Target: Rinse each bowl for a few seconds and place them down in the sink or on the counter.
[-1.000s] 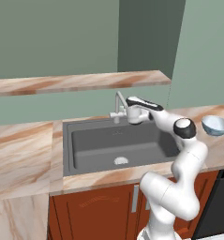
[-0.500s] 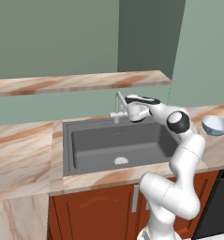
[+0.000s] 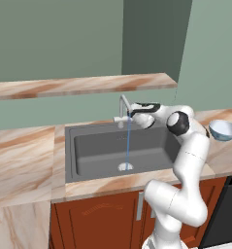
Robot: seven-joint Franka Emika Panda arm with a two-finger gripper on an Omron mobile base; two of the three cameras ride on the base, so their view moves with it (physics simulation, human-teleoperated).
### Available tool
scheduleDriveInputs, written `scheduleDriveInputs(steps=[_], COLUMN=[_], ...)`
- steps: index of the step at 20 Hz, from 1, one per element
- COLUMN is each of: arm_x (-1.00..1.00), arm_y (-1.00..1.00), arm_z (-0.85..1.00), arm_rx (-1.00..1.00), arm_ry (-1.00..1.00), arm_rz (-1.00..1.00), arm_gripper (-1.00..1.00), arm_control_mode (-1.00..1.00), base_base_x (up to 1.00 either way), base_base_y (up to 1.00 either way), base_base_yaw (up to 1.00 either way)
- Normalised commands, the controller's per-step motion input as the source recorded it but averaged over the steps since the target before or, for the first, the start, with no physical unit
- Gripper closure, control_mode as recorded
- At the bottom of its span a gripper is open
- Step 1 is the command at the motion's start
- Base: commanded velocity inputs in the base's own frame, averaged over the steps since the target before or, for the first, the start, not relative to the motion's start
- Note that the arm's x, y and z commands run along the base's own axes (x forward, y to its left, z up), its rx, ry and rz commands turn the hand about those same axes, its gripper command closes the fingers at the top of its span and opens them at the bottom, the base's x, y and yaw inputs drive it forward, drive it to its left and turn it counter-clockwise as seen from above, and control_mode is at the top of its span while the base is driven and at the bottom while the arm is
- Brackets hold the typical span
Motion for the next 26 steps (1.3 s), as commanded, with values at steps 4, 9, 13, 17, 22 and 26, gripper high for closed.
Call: scheduleDriveInputs(steps=[4, 9, 13, 17, 22, 26], arm_x=[-0.27, -0.25, -0.17, -0.14, -0.01, -0.05], arm_y=[-0.52, -0.47, -0.43, -0.5, -0.22, -0.11], arm_z=[-0.31, -0.12, 0.2, 0.23, 0.32, 0.4], arm_rx=[0.05, 0.07, 0.09, 0.09, 0.06, 0.02], arm_ry=[0.14, 0.09, 0.01, 0.01, 0.06, 0.06], arm_rz=[0.0, 0.0, 0.0, 0.0, 0.0, 0.0], arm_gripper=[1.0, 1.0, -1.0, -1.0, -1.0, -1.0], arm_control_mode=[-1.0, -1.0, -1.0, -1.0, -1.0, -1.0], base_base_x=[0.0, 0.0, 0.0, 0.0, 0.0, 0.0], base_base_y=[0.0, 0.0, 0.0, 0.0, 0.0, 0.0], base_base_yaw=[0.0, 0.0, 0.0, 0.0, 0.0, 0.0])
